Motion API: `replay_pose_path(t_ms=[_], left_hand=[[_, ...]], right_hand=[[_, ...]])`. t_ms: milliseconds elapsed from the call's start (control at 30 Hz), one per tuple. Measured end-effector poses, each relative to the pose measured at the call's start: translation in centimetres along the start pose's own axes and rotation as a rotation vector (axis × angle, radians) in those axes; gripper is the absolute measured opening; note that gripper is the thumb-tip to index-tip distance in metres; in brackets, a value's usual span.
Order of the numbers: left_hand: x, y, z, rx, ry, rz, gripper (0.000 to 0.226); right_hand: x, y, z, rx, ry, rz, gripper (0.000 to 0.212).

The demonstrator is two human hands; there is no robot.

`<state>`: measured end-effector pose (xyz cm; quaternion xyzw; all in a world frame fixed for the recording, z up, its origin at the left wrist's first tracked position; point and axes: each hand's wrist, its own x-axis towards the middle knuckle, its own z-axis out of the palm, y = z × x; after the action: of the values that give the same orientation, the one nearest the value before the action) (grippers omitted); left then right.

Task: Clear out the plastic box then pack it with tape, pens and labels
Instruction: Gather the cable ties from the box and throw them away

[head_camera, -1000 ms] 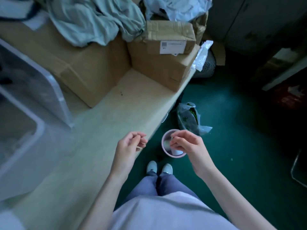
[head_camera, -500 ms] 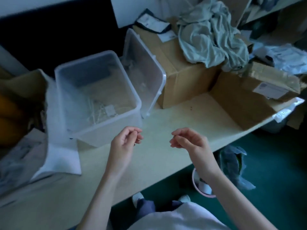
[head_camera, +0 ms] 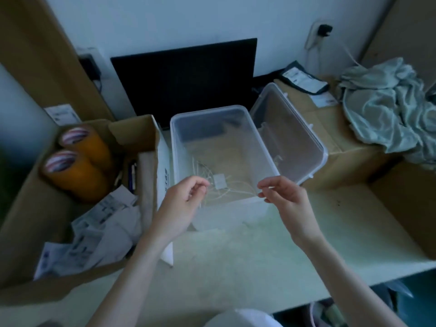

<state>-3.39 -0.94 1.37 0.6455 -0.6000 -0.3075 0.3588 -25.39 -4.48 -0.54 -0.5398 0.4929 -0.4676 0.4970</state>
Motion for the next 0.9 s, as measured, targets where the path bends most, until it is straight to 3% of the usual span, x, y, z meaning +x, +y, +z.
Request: replay_pose_path(t_ms=[67, 200, 300, 467, 633, 733, 900], left_hand=[[1.4, -0.4, -0.7, 0.104, -0.047, 0.008, 0.016], [3.8, -0.7, -0.8, 0.287, -0.155, 0.024, 0.020], [5.9, -1.1, -0.1, 0.385, -0.217, 0.011, 0.028], [12.3, -2.9, 3.5, 0.824, -0.388, 0.160, 0.041], [17.1, -6.3, 7.8, 1.043, -0.627, 0.065, 0.060], [18.2, -8.7, 10.1, 1.071, -0.660, 0.108, 0.064], [18.4, -10.6, 12.9, 1.101, -0.573, 0.218, 0.055]], right_hand=[[1.5, -0.3, 0.4, -0.025, -0.013, -0.008, 0.011], [4.2, -0.1, 0.7, -0.046, -0.059, -0.022, 0.027], [6.0, 0.1, 0.9, -0.068, -0.104, -0.019, 0.025], [8.4, 0.7, 0.0, -0.031, -0.089, -0.024, 0.029], [10.3, 0.9, -1.0, 0.057, -0.057, -0.005, 0.030], [11.5, 1.2, -1.6, 0.097, -0.039, 0.034, 0.029], [12.5, 1.2, -1.9, 0.136, -0.026, 0.065, 0.029]])
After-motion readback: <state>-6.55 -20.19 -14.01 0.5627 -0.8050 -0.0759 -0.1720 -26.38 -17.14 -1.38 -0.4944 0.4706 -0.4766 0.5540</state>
